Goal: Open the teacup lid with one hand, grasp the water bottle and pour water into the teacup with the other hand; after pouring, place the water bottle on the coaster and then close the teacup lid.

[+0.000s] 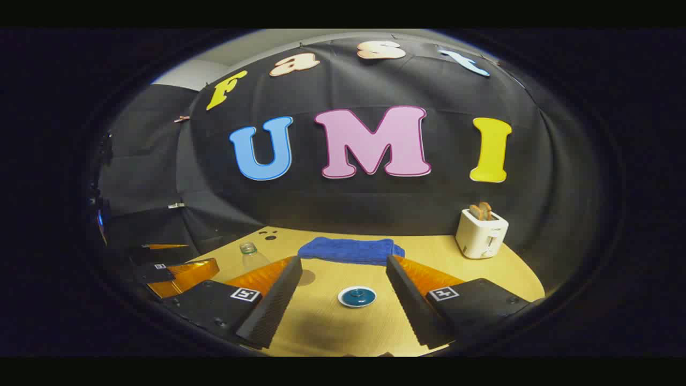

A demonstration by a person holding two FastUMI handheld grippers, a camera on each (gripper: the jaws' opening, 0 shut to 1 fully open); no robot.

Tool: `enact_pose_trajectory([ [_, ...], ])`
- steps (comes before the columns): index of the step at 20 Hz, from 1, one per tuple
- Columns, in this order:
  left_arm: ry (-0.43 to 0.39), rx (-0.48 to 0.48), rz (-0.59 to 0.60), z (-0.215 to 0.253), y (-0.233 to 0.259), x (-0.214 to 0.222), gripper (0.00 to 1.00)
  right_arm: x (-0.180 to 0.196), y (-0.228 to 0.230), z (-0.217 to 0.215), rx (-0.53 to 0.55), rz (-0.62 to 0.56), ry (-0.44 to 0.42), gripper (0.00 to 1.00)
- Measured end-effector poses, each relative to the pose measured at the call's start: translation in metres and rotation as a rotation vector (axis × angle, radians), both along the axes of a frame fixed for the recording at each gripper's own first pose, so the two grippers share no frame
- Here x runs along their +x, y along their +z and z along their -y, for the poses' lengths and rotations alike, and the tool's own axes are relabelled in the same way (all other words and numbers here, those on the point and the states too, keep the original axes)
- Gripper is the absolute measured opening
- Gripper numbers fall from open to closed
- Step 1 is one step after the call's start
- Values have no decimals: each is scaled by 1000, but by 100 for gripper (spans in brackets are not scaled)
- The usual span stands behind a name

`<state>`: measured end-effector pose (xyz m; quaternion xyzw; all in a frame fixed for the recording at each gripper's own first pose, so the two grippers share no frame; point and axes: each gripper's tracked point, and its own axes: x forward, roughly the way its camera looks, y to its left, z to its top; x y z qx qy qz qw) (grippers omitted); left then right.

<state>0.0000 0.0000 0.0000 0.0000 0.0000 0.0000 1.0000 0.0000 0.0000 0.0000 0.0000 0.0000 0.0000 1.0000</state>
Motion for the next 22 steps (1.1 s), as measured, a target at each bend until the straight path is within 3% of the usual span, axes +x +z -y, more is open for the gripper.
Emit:
enact_pose_trajectory([
  [8,11,-26,-23,5,-9,5,95,3,-11,-2,-8,-13,27,98],
  [22,29,-49,-78,-5,-35,18,95,28,-40,10,1,-77,-9,98],
])
